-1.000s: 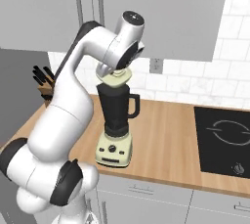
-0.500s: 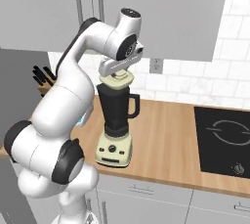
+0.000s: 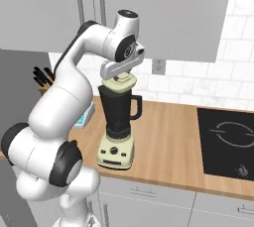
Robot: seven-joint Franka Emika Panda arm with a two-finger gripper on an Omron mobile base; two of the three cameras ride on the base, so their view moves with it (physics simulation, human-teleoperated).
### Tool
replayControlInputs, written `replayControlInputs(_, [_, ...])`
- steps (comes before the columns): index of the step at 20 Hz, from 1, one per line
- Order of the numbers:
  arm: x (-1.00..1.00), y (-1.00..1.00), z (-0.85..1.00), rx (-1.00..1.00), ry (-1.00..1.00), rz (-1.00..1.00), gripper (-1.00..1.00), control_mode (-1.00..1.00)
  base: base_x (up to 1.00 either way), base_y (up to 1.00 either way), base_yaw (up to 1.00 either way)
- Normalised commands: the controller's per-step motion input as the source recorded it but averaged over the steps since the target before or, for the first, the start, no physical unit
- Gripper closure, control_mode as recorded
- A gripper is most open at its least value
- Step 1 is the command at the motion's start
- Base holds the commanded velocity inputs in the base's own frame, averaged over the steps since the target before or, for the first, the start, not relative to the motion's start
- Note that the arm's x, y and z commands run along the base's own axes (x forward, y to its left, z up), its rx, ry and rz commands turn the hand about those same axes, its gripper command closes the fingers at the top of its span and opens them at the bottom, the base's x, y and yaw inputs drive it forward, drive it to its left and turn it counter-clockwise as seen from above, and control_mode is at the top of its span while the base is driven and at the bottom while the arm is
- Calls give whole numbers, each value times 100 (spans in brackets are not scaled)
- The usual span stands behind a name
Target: Close the lid blender by securely placing the lid on top.
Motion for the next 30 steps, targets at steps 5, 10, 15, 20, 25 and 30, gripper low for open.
replayControlInputs(5, [-2, 9, -25, 0, 0, -3, 100, -100, 0, 0, 0])
replayControlInputs(10, [0, 19, -4, 0, 0, -2, 100, -100, 0, 0, 0])
replayControlInputs(15, [-3, 17, 0, 0, 0, -1, 100, -100, 0, 0, 0])
replayControlInputs(20, [0, 24, 0, 0, 2, -2, 100, -100, 0, 0, 0])
replayControlInputs(25, [0, 3, -11, 0, 10, 0, 100, -100, 0, 0, 0])
replayControlInputs(30, [0, -2, -6, 6, 8, 0, 100, -100, 0, 0, 0])
